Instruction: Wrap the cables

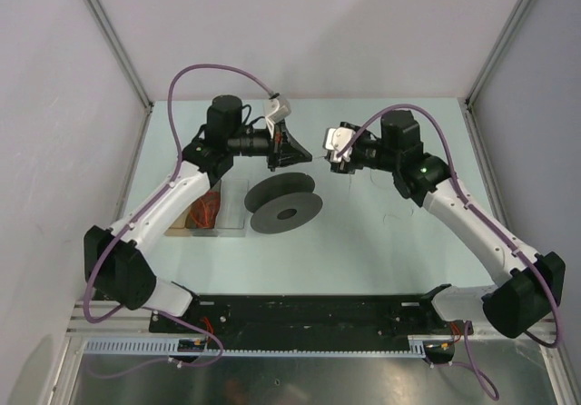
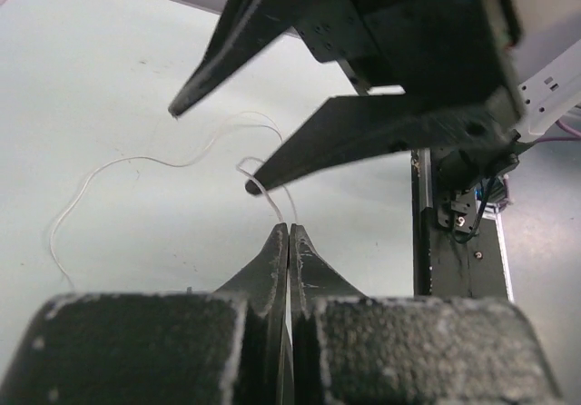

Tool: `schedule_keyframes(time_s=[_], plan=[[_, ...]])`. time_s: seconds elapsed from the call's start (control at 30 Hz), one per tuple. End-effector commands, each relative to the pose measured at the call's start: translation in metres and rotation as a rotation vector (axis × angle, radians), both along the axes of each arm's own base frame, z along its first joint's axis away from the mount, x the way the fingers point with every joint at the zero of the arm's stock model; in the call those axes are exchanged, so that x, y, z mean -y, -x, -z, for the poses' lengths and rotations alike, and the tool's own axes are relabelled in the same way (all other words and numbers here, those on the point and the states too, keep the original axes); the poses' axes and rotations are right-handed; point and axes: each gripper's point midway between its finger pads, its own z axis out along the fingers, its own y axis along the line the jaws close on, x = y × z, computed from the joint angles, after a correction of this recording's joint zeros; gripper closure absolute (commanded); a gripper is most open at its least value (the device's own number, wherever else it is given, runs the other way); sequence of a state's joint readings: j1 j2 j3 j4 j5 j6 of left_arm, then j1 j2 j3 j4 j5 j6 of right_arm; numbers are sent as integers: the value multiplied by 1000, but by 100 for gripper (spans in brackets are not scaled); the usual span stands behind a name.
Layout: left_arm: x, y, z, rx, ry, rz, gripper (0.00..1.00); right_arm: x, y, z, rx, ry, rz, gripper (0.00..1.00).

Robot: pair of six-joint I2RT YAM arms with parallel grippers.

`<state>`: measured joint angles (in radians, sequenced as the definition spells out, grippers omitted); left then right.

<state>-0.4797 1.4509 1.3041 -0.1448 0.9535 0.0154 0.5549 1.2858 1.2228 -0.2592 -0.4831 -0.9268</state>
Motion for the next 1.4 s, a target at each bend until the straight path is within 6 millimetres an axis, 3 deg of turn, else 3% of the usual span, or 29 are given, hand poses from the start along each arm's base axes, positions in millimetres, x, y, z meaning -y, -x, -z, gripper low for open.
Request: schedule_keyframes(time_s=[0.0,0.2,0.37,0.43,0.53,0.6,0.63,0.77,0.9,1.1,1.37], plan=[[-9,11,-25,101,40,35,100,5,-1,12,-97,-45,-28,40],[-12,11,-28,103,48,24,100,-1,4,23,-173,-66,-78,43],[-15,11,-28,99,52,15,100,-9,7,19,-189,-103,-119,49],[-15,12,-28,101,53,14,100,-12,8,17,-182,-110,-130,61],[-19,11,-25,103,50,-1,100,-13,7,13,-166,-118,-132,90],[-24,7,-22,95,45,-26,100,-11,4,11,-153,-117,-124,98],[-27,4,-20,92,41,-42,97,-10,2,12,-143,-112,-121,99],[-48,-10,-18,102,32,-123,51,-12,-3,22,-56,-24,-129,100],[-75,-22,-12,133,16,-194,22,-23,-2,42,3,97,-153,100],[-99,-25,18,211,-72,-262,11,-43,-8,65,17,183,-94,100],[-107,-23,60,192,-147,-284,11,-59,-21,84,56,249,-7,100]])
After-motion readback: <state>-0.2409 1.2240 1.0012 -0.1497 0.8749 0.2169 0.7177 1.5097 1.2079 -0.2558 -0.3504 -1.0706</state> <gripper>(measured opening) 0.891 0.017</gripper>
